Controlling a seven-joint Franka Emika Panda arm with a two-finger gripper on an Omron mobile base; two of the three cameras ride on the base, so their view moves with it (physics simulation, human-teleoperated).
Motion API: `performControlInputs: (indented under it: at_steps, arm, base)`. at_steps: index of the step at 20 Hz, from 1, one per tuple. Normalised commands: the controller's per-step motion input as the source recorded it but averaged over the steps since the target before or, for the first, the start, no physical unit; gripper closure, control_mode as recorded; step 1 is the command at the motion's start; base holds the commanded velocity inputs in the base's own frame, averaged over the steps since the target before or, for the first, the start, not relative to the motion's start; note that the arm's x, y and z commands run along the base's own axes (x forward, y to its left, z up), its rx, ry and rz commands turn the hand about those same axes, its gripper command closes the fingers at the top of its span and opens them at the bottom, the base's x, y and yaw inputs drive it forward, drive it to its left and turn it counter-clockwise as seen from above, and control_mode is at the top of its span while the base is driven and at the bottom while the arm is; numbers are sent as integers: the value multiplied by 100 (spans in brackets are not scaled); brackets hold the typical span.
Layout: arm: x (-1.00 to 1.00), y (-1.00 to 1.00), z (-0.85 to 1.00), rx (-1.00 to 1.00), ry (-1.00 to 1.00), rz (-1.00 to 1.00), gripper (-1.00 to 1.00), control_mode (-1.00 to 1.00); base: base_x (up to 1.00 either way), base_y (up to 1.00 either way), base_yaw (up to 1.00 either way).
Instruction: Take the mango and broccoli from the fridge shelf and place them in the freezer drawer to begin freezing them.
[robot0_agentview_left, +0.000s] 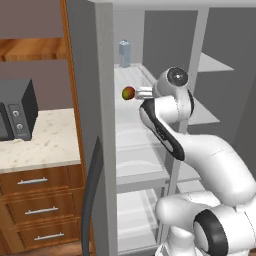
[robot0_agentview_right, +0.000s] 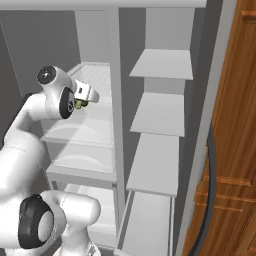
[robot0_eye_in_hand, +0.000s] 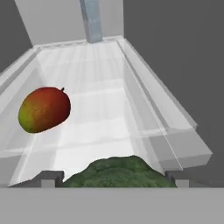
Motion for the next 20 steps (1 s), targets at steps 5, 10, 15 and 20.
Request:
performControlInputs:
  at_steps: [5,10,15,20]
  arm:
    - [-100,-1,0,7,-1,-1,100,-100]
    - [-79,0,0,2,8,0,100,-100]
    - [-39,0,-2,0,17,0,100,-100]
    - [-29,0,-12,0,15,0,100,-100]
  base:
    - [0,0,0]
    - [0,0,0]
    - [0,0,0]
    - [0,0,0]
